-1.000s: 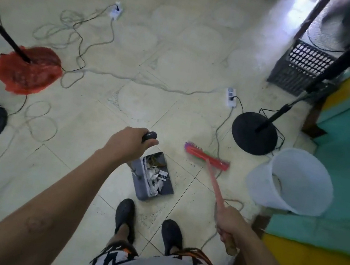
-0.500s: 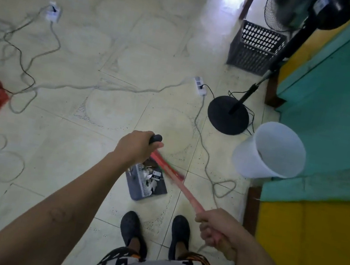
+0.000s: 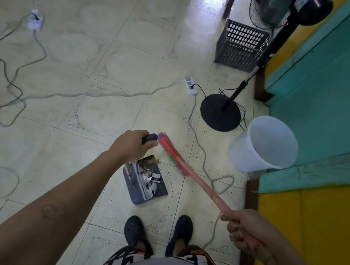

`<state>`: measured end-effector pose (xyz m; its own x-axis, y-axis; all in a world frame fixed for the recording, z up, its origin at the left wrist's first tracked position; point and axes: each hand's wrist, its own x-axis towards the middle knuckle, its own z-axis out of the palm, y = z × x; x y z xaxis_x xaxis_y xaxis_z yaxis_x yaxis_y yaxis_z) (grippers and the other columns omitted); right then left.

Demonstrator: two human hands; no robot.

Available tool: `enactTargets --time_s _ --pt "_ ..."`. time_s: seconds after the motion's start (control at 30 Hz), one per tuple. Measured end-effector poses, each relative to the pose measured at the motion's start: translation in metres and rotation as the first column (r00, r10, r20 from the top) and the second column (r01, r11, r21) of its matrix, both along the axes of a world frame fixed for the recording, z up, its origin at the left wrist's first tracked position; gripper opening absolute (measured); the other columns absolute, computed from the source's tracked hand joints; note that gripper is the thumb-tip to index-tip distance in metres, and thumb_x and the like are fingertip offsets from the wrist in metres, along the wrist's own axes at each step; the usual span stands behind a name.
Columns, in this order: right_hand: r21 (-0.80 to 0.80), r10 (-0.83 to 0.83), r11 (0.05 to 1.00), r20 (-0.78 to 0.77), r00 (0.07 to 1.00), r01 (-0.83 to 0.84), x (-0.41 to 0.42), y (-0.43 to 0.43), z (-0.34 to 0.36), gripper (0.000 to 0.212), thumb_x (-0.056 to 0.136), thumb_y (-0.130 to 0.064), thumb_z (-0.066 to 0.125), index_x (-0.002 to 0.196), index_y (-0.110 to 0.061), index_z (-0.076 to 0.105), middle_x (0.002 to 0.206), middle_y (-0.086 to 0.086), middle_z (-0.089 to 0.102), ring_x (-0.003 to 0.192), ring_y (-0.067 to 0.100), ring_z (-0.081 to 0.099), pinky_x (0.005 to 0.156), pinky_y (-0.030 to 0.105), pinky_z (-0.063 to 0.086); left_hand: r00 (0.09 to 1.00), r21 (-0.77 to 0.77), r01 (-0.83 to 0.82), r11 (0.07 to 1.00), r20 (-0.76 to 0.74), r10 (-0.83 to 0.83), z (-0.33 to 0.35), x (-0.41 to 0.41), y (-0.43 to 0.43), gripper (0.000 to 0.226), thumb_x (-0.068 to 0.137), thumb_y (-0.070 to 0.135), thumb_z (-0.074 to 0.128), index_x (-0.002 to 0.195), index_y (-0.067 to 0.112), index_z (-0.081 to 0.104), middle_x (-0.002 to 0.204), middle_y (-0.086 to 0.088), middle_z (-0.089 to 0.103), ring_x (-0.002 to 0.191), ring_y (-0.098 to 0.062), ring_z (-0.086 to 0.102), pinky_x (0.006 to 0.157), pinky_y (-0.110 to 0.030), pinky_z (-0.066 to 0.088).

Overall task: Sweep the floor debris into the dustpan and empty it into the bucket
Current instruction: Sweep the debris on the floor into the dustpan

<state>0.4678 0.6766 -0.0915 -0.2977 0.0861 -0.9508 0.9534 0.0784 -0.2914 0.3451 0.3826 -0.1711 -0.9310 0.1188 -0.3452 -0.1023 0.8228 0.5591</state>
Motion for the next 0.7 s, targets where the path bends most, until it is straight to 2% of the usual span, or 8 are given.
enactTargets --time_s 0.17,0.27,0.37,0.5,0.63,0.7 --pt "0.044 -0.002 0.999 -0.012 1.0 0.003 0.002 0.009 -0.007 0.005 0.094 -0.006 0.052 0.094 -0.002 0.051 0.046 -0.001 0.042 0.03 0.007 0.036 0.03 0.015 0.028 0.996 0.066 -0.086 0.994 -0.029 0.088 -0.001 -0.001 0.005 0.035 0.096 0.04 0.055 0.08 0.009 0.055 0.063 -0.002 0.051 0.064 -0.023 0.049 0.052 -0.028 0.032" --pt "0.018 -0.053 0.998 0.002 0.999 0.053 -0.002 0.015 -0.013 0.005 0.095 -0.007 0.05 0.094 -0.002 0.05 0.047 0.0 0.044 0.03 0.007 0.037 0.03 0.015 0.029 0.987 0.114 -0.157 0.981 -0.006 0.159 0.001 -0.004 0.014 0.031 0.096 0.038 0.056 0.081 0.012 0.055 0.061 -0.001 0.051 0.059 -0.02 0.048 0.049 -0.027 0.032" --pt "-0.07 -0.172 0.983 -0.04 0.984 0.169 -0.014 0.022 -0.01 0.01 0.097 -0.006 0.043 0.101 -0.001 0.05 0.056 0.005 0.047 0.033 0.008 0.04 0.03 0.018 0.033 0.985 0.136 -0.17 0.976 0.01 0.171 0.004 -0.005 0.027 0.025 0.097 0.036 0.056 0.085 0.014 0.056 0.061 0.003 0.051 0.056 -0.011 0.047 0.049 -0.025 0.031" --pt "-0.259 -0.32 0.921 -0.071 0.945 0.292 -0.034 0.031 -0.003 0.014 0.093 -0.007 0.043 0.102 0.0 0.051 0.065 0.009 0.05 0.04 0.012 0.042 0.033 0.023 0.038 0.984 0.141 -0.18 0.973 0.02 0.179 0.007 -0.007 0.047 0.023 0.097 0.035 0.056 0.087 0.014 0.058 0.064 0.0 0.053 0.059 -0.016 0.049 0.05 -0.024 0.033" --pt "-0.418 -0.384 0.848 -0.06 0.921 0.327 -0.048 0.046 -0.006 0.006 0.085 -0.012 0.049 0.083 -0.008 0.053 0.063 0.01 0.051 0.041 0.015 0.044 0.037 0.023 0.04 0.984 0.119 -0.177 0.977 0.024 0.175 0.008 -0.01 0.07 0.023 0.098 0.032 0.054 0.089 0.011 0.058 0.069 -0.005 0.055 0.067 -0.023 0.051 0.052 -0.027 0.034" --pt "-0.451 -0.383 0.842 -0.116 0.916 0.295 -0.055 0.054 -0.009 0.012 0.083 -0.015 0.05 0.09 -0.009 0.058 0.065 0.011 0.05 0.041 0.016 0.046 0.039 0.023 0.042 0.983 0.112 -0.185 0.976 0.025 0.183 0.007 -0.013 0.083 0.023 0.098 0.03 0.053 0.096 0.008 0.06 0.075 -0.007 0.057 0.07 -0.024 0.052 0.057 -0.03 0.034"
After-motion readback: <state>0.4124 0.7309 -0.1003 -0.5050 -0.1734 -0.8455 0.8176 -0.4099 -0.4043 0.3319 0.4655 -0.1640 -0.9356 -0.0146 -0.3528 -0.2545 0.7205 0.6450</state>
